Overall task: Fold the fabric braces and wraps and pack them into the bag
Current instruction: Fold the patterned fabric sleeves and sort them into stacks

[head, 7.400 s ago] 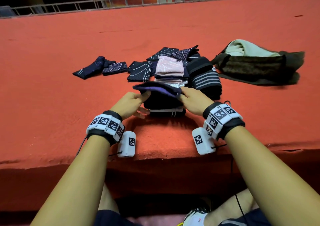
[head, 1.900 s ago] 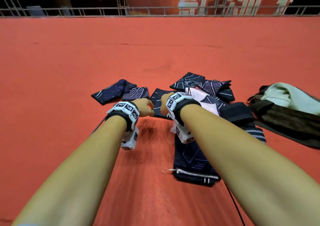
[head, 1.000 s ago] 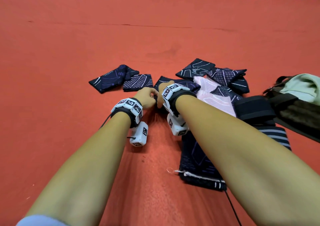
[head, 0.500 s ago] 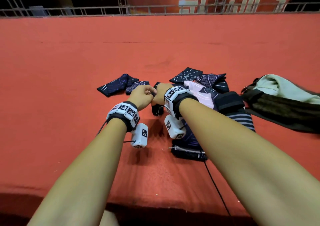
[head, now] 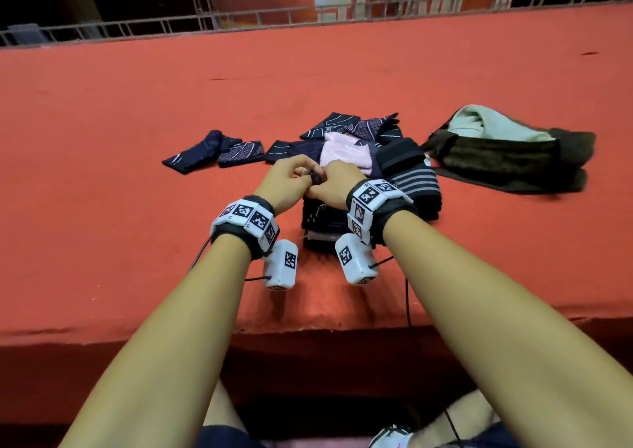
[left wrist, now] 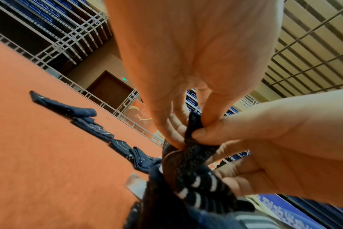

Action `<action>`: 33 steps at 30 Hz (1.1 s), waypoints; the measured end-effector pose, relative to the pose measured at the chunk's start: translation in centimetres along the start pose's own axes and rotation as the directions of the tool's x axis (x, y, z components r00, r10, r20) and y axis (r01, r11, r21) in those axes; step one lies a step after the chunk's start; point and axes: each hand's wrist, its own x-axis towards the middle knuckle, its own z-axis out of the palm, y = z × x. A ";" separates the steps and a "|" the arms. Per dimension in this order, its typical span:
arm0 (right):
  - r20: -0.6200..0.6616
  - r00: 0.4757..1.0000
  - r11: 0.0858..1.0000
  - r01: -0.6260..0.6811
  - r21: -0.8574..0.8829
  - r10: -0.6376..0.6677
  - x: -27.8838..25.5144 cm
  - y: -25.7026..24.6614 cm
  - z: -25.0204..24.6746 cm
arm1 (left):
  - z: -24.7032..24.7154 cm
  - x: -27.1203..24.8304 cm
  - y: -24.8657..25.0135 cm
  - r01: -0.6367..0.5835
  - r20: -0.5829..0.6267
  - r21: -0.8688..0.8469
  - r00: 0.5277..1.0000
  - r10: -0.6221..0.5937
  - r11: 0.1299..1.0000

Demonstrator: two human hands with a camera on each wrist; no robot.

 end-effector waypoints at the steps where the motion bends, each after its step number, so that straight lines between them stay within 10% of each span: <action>1: -0.012 1.000 1.000 0.010 0.019 -0.010 -0.5 0.3 -0.3 | 0.6 -0.3 0.1 -0.016 0.004 -0.006 1.000 0.016 1.000; 18: -0.231 0.962 0.955 -0.072 0.287 0.142 -6.3 7.4 0.4 | 0.6 -3.8 -6.0 0.123 -0.186 -0.116 0.972 -0.143 0.986; 27: -0.071 0.997 0.915 0.041 0.401 -0.013 -6.2 5.8 0.9 | 1.6 -2.4 -4.9 0.071 0.072 0.464 0.990 -0.118 0.883; 33: -0.028 0.998 0.977 0.067 0.201 -0.063 -5.7 4.4 1.4 | 1.3 -2.2 -5.4 -0.022 0.170 0.439 0.984 -0.059 0.898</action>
